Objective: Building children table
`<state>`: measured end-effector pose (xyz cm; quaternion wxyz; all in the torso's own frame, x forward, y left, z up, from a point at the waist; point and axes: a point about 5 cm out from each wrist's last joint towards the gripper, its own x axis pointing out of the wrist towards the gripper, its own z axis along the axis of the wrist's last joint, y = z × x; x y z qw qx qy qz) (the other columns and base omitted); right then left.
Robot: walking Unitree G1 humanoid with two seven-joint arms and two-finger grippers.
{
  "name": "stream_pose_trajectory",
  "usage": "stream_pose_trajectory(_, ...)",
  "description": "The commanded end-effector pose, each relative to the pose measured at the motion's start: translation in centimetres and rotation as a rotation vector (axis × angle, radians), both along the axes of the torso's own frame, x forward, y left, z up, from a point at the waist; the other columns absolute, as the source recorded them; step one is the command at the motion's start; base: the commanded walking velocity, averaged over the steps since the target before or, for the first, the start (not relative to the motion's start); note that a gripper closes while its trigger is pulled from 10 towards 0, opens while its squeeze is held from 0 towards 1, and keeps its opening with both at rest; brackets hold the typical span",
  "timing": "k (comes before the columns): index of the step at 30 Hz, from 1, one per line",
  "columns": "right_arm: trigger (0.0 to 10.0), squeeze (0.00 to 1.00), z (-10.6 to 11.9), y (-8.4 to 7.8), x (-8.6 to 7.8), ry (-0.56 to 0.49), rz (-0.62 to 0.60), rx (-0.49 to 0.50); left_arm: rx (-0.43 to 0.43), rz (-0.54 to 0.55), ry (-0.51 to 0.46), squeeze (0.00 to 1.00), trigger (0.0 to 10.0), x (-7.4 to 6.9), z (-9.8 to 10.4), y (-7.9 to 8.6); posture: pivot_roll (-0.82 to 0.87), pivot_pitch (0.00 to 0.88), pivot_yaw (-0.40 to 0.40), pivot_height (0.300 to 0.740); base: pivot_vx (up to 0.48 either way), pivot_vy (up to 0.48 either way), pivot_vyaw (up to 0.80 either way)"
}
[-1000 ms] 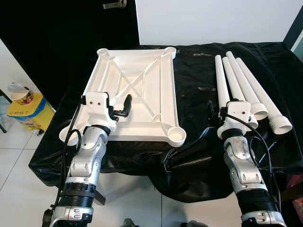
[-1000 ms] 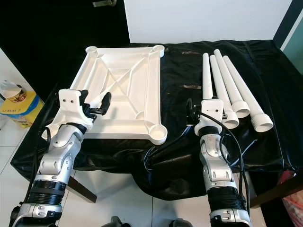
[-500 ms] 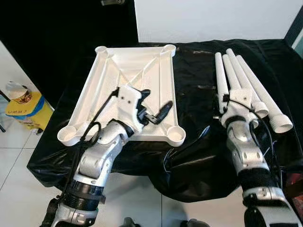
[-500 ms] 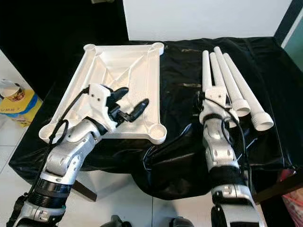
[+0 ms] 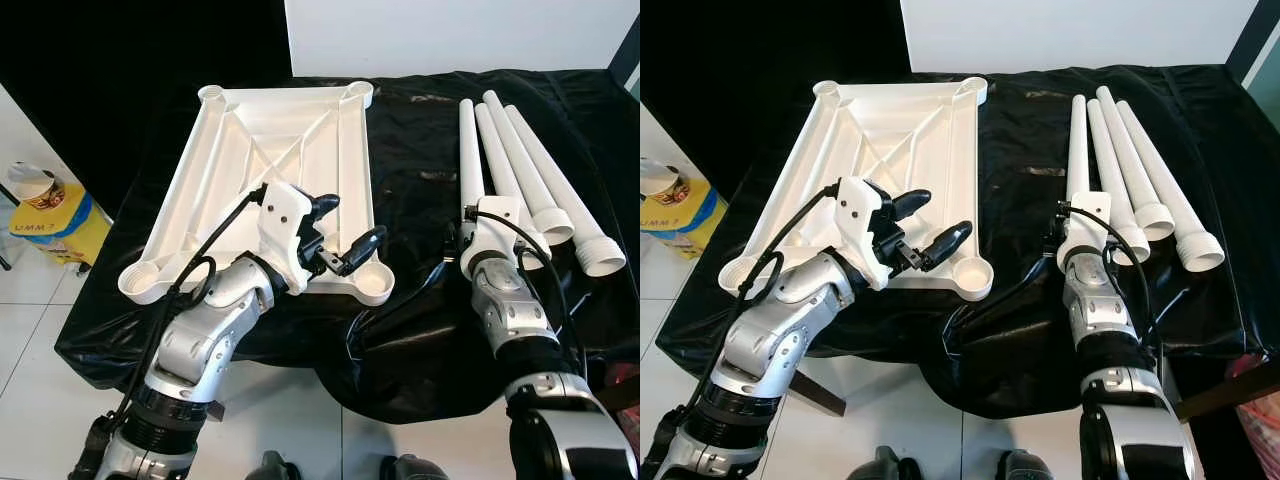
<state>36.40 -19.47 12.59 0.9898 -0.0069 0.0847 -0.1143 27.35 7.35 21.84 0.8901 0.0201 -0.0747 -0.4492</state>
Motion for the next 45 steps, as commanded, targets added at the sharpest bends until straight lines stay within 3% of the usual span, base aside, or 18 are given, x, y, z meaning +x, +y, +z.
stream_pose_trajectory(1,10.0,0.00,-0.7,0.1,0.1,0.043,0.004,0.024,0.048,-0.086,-0.006,0.00,10.0,-0.9,-0.1,-0.4,-0.02,0.120,0.042,0.740,0.000,0.000,0.00)
stream_pose_trajectory(3,10.0,0.00,-0.9,0.0,0.3,0.065,0.010,0.033,0.152,-0.176,-0.003,0.00,10.0,-2.1,-1.2,-0.4,-0.01,0.112,0.039,0.740,0.000,0.000,0.00)
stream_pose_trajectory(6,10.0,0.00,-1.0,0.1,0.5,0.074,0.017,0.036,0.209,-0.208,0.007,0.00,10.0,-2.6,-1.9,-0.4,-0.01,0.108,0.040,0.740,0.000,0.000,0.00)
stream_pose_trajectory(12,10.0,0.00,-0.9,0.6,0.9,0.074,0.051,0.031,0.221,-0.166,0.016,0.00,10.0,-2.0,-2.1,-0.4,-0.01,0.097,0.040,0.740,0.000,0.000,0.00)
stream_pose_trajectory(13,4.4,0.00,-0.8,0.8,1.0,0.073,0.063,0.026,0.223,-0.153,0.014,0.00,10.0,-1.8,-2.0,-0.4,-0.01,0.097,0.040,0.740,0.000,0.000,0.00)
stream_pose_trajectory(14,3.4,0.00,-0.8,0.9,1.1,0.073,0.068,0.025,0.225,-0.145,0.013,0.00,10.0,-1.7,-2.0,-0.4,-0.01,0.089,0.039,0.740,0.000,0.000,0.00)
stream_pose_trajectory(15,0.0,0.00,-0.8,1.0,1.1,0.076,0.069,0.030,0.232,-0.132,0.011,0.00,10.0,-1.5,-2.0,-0.3,-0.01,0.085,0.038,0.740,0.000,0.000,0.00)
stream_pose_trajectory(32,0.0,0.00,-1.7,1.6,0.8,0.068,0.082,0.035,0.255,0.003,-0.014,0.00,10.0,-0.1,-1.8,0.7,0.01,0.061,0.024,0.740,0.000,0.000,0.00)
stream_pose_trajectory(33,10.0,0.00,-1.5,1.7,0.8,0.030,0.084,0.019,0.256,0.032,-0.017,0.00,10.0,0.2,-1.8,1.0,0.03,0.057,0.029,0.740,0.000,0.000,0.00)
stream_pose_trajectory(37,10.0,0.00,-0.7,1.8,0.6,-0.062,0.079,-0.021,0.269,0.087,-0.007,0.00,10.0,0.6,-1.9,1.6,0.04,0.062,0.019,0.740,0.000,0.000,0.00)
stream_pose_trajectory(40,10.0,0.00,-0.7,1.8,0.6,-0.062,0.079,-0.021,0.269,0.087,-0.007,0.00,10.0,0.6,-1.9,1.6,0.04,0.062,0.019,0.740,0.000,0.000,0.00)
stream_pose_trajectory(45,10.0,0.00,0.6,1.7,0.5,-0.181,0.066,-0.073,0.252,0.187,-0.014,0.00,10.0,1.4,-2.0,2.3,0.05,0.064,-0.001,0.740,0.000,0.000,0.00)
